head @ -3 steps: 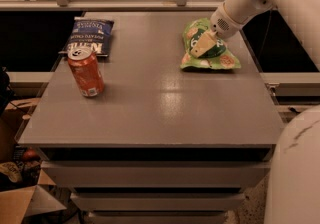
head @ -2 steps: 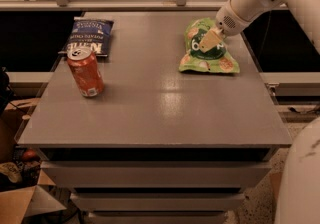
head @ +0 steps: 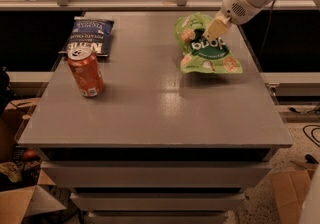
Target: Move green rice chip bag near coke can
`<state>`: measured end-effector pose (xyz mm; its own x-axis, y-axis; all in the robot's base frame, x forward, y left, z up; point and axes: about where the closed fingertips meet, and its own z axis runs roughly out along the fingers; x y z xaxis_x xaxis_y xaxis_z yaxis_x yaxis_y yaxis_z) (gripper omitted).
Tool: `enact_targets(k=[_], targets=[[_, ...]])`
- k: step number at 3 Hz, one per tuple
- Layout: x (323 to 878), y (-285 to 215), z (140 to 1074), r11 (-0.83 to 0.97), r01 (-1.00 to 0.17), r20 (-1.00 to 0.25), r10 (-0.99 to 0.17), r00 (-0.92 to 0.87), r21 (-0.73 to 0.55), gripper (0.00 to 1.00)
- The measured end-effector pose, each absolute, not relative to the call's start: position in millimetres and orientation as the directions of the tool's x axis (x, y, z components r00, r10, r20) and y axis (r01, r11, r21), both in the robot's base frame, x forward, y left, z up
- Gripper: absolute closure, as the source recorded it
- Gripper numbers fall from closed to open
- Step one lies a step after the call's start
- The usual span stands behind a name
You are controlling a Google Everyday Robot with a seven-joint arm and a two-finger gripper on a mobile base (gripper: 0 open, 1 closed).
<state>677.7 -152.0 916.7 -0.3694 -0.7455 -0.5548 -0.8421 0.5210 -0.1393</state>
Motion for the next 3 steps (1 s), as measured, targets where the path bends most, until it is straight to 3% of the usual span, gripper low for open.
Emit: enact_targets(k=[1, 3], targets=[[670, -148, 939, 0.470, -0.864, -0.558, -0.772, -0.304, -0.180, 1.00], [647, -92, 967, 0.251, -0.940, -0.547, -0.832, -0.089, -0.230, 1.00]])
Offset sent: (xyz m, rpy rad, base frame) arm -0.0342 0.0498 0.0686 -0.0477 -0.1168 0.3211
